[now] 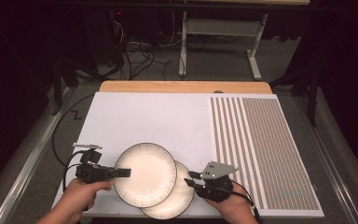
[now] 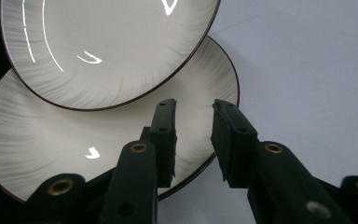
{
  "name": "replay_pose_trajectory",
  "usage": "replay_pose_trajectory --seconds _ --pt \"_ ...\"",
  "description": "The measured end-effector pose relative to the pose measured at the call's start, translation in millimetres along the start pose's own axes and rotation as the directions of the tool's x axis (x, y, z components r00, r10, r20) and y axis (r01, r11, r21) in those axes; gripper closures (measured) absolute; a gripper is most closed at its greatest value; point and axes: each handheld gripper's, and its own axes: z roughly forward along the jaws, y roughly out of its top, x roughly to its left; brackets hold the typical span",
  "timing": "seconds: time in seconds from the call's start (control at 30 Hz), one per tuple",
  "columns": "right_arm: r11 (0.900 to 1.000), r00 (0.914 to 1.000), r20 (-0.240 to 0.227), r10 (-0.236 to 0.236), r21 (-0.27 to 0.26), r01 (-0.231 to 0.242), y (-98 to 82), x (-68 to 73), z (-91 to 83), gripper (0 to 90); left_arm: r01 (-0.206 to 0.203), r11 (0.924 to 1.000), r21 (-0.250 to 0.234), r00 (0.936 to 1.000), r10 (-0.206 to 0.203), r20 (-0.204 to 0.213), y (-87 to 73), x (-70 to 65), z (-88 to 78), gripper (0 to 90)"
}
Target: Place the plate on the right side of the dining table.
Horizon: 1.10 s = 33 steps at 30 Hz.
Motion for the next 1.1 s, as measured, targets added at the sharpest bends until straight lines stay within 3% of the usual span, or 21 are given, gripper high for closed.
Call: replay_pose_trajectory --seconds 0.23,0.53,0.87,1.1 --pt "1.0 0.9997 0.024 0.011 -0.01 -0.011 -1.8 -3.0 -2.4 65.4 -0.041 0.9977 -0.054 0.9991 0.04 -0.015 -0.2 0.2 -1.7 79.0" --pt "0.998 0.9976 0.063 0.029 -0.054 -0.025 -5.5 -11.2 -13.9 52.6 -0.113 0.987 -0.114 0.9928 0.108 -0.052 2.1 -0.6 -7.0 79.1" --pt "0.993 0.9906 0.125 0.057 -0.109 -0.043 -11.7 -21.1 -29.3 34.1 -0.214 0.957 -0.196 0.9748 0.197 -0.105 3.7 0.1 -13.6 79.2" --pt "0.99 0.9855 0.155 0.07 -0.134 -0.049 -15.8 -27.1 -40.0 27.1 -0.273 0.93 -0.246 0.9602 0.247 -0.13 1.9 -1.0 -12.5 79.2"
